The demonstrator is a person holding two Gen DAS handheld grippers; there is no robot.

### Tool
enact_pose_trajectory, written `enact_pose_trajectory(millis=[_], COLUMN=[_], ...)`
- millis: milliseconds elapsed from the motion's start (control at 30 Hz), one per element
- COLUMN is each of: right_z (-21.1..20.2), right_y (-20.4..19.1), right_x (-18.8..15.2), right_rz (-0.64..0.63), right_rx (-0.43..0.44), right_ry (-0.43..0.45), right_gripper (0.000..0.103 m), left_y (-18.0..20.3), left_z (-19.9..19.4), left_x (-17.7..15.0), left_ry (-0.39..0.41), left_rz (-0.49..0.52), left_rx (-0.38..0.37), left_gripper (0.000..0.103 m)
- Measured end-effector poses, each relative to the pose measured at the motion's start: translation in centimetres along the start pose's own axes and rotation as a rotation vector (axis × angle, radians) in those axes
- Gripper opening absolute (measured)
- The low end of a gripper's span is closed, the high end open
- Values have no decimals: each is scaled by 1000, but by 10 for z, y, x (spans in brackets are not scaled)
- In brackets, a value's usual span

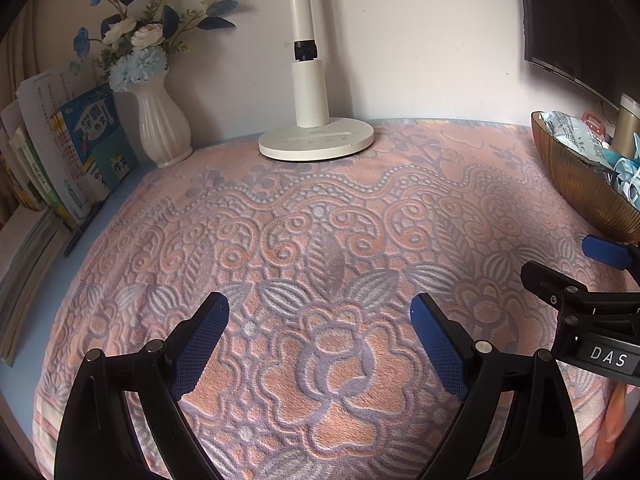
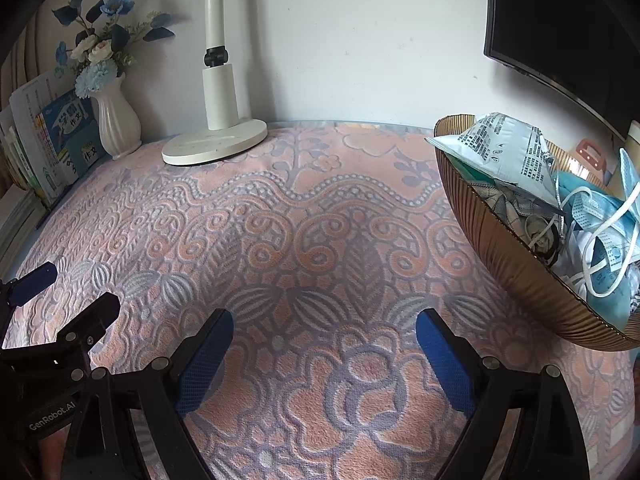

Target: Organize soft objects

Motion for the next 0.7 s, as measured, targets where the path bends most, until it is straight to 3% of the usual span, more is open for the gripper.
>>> enact_pose_trajectory(millis=[200, 400, 700], right_z=[1, 1, 2], right_y=[1, 1, 0], right_x=[0, 0, 0], right_rz=[-3, -5, -7], right_rx=[2, 4, 7], right_ry=[-2, -4, -5], right_gripper=[92, 92, 92], left_y=[-8, -19, -21], left_z=[10, 11, 13], left_x=[-5, -6, -6], left_ry=[-63, -73, -85], left_rz=[-38, -96, -98], left_rx=[-6, -15, -8], left_gripper=[92, 92, 92])
Point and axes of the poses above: each gripper's, at about its wrist camera, not at the fingertips, and z roughly the way its jaws point, y to its right, x to its top, the point moved 8 cm from there along z, roughly the way its jaws point, and after that the axes turned 2 degrees about -z, right-handed, at the moved point
